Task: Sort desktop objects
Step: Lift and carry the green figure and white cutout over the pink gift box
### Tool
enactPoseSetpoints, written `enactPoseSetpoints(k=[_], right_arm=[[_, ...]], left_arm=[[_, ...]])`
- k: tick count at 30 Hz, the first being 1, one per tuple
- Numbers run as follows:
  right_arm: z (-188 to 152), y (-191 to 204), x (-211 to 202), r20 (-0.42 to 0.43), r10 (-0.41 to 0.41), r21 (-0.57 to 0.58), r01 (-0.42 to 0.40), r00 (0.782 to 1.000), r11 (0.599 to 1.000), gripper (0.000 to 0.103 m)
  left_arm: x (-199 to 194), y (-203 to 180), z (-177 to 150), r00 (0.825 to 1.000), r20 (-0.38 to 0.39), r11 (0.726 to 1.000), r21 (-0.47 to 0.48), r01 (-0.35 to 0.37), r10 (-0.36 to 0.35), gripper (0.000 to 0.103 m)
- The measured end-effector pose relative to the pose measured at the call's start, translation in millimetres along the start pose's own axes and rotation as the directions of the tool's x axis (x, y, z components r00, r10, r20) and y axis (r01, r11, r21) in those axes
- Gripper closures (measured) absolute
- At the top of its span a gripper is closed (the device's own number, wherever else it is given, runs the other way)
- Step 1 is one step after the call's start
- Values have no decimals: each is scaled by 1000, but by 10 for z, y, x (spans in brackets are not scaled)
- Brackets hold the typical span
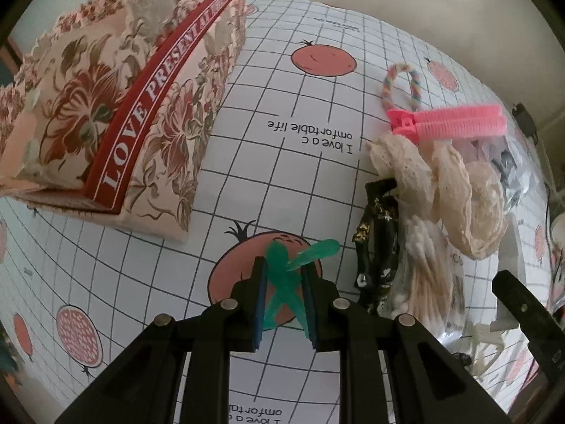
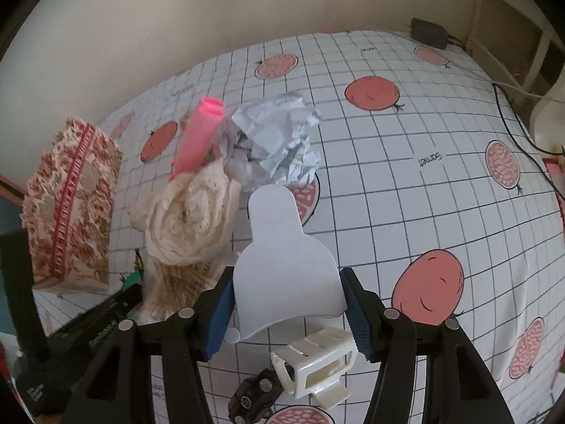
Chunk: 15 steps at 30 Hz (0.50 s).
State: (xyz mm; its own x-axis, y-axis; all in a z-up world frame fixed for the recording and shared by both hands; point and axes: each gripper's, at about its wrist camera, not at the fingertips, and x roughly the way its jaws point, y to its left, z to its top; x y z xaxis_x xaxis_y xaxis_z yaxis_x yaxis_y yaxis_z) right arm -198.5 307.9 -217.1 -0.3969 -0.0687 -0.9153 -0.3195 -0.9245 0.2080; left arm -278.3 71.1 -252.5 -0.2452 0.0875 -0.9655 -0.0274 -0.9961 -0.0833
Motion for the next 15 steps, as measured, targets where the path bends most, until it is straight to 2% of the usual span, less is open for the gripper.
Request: enactPoseSetpoints(k=[9, 15], right_arm=[[112, 41, -267, 109, 43, 29, -47, 993, 998, 42], [183, 43, -513, 226, 69, 46, -81, 972, 996, 42]], left_arm=[[-22, 2, 106, 999, 19, 1000, 6, 31, -31, 83], [-210, -6, 67, 997, 53, 998, 8, 61, -61, 83]])
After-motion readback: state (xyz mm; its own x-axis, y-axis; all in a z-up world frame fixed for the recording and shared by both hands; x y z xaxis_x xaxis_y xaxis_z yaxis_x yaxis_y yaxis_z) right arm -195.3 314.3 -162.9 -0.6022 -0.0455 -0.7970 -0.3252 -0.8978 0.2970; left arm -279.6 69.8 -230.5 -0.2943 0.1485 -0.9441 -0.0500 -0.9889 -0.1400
